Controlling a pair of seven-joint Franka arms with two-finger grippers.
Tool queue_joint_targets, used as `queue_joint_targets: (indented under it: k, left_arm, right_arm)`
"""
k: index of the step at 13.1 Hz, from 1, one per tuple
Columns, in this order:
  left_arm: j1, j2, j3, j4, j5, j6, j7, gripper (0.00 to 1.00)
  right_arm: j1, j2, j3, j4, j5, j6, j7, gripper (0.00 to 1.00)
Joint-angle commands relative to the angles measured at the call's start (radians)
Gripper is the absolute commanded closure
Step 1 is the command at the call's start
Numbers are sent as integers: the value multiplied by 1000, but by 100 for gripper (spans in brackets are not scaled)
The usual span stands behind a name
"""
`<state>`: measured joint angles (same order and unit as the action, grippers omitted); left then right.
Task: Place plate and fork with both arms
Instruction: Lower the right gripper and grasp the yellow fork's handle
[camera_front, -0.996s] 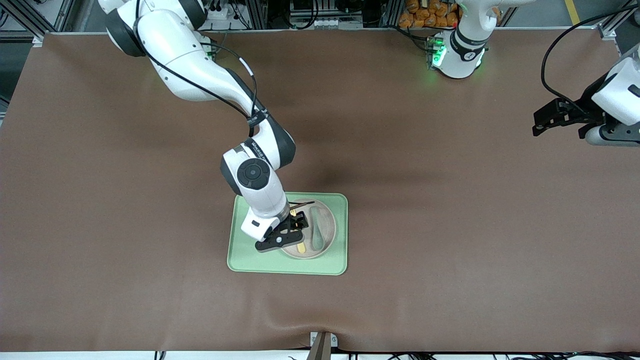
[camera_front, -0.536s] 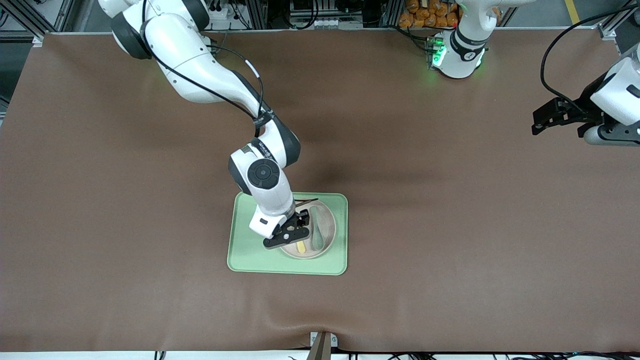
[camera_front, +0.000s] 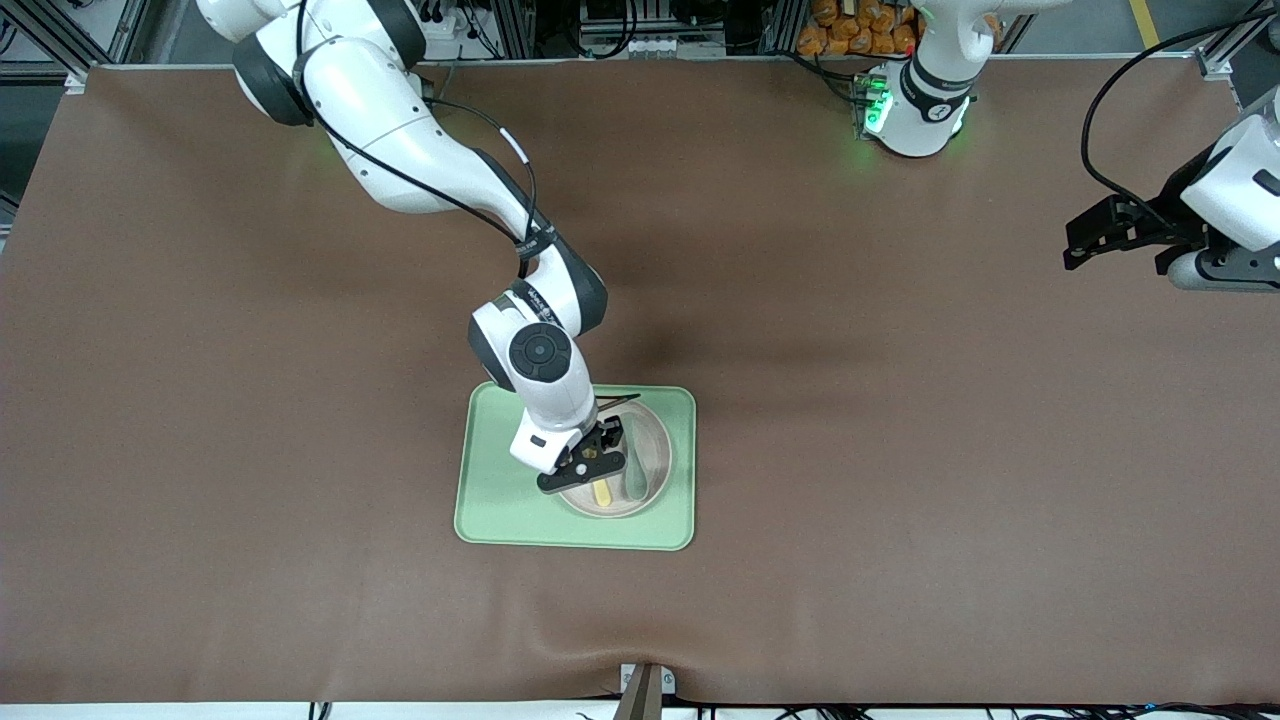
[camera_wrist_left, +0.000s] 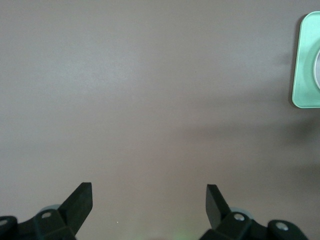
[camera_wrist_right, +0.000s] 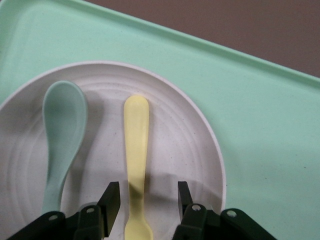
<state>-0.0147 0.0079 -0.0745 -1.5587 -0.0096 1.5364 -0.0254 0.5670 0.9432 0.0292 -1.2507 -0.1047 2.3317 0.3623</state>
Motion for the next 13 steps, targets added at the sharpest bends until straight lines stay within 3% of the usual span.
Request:
queue_joint_targets:
  k: [1, 5, 11, 13]
  left_arm:
    - [-4, -14, 2, -4, 8, -12, -8, 0]
    - [-5, -12, 2, -6, 8, -12, -8, 0]
    - [-4, -12, 2, -6, 8, -12, -7, 0]
    - [-4, -14, 2, -7, 8, -13, -7, 0]
  right_arm:
    - [14, 12, -9, 13, -21, 0, 23, 46]
    - [19, 19, -9, 13, -21, 1, 24, 48]
    - [19, 17, -8, 20, -23, -8, 56, 93]
    - [17, 6, -6, 27, -18, -23, 60, 99]
